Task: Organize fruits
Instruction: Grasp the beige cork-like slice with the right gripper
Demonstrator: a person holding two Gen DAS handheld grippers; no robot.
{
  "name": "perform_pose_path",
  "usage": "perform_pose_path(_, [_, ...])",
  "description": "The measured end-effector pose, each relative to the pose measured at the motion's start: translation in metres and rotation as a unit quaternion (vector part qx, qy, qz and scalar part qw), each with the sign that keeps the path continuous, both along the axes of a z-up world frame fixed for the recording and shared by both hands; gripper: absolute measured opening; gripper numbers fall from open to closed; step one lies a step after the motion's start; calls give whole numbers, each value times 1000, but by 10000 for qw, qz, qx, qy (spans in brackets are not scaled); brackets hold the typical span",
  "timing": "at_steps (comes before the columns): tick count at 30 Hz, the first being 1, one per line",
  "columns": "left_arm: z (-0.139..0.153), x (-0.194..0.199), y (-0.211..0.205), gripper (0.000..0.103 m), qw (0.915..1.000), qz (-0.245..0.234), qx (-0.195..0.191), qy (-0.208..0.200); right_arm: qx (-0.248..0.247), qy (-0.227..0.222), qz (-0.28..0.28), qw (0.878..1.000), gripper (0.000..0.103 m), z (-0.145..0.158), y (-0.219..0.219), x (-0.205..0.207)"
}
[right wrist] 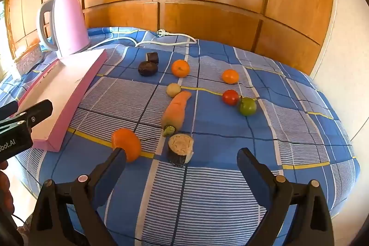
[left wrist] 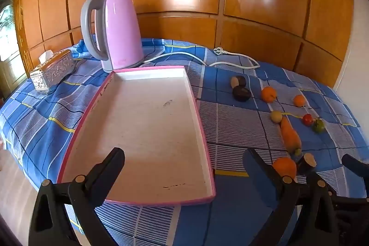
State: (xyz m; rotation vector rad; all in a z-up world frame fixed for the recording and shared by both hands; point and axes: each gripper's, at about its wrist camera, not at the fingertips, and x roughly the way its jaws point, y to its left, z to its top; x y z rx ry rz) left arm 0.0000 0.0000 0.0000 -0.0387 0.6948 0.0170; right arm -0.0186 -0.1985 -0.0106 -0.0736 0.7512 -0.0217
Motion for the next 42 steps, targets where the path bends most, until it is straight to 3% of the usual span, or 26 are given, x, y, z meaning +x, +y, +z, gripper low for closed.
perform_pose_path(9, [2,0,-3,103,10000,-63,-6,-4,-143,-379,-40,9992,98,13,-8,-6])
perform_pose_path(13, [4,-1,-6,103,10000,-93,15,-11,-34,-517,-175,9985,88,17,-15,-9])
perform_pose_path(21, [6,-1,-9,103,9998,-154,-95,-43,883,195,-377,9952,63,1,-36,2])
perform_pose_path(27, [6,0,-11,103,9996,-264,-83,79,883,307,-464,9945,50,-4,-47,-2])
perform_pose_path(30, [6,0,-15,103,9993,-359,22,97,1166,603,-379,9906,50,-10,-54,2])
perform_pose_path(32, [7,-1,-17,103,9989,-452,-151,52,1237,774,-364,9886,50,-15,-55,2])
perform_pose_path(35, [8,-2,-22,103,9977,-652,-155,50,1035,697,-294,9918,50,-15,-51,-2])
perform_pose_path(42, [9,-3,-39,102,9936,-1104,-236,4,1112,674,-111,9914,50,-16,-49,1])
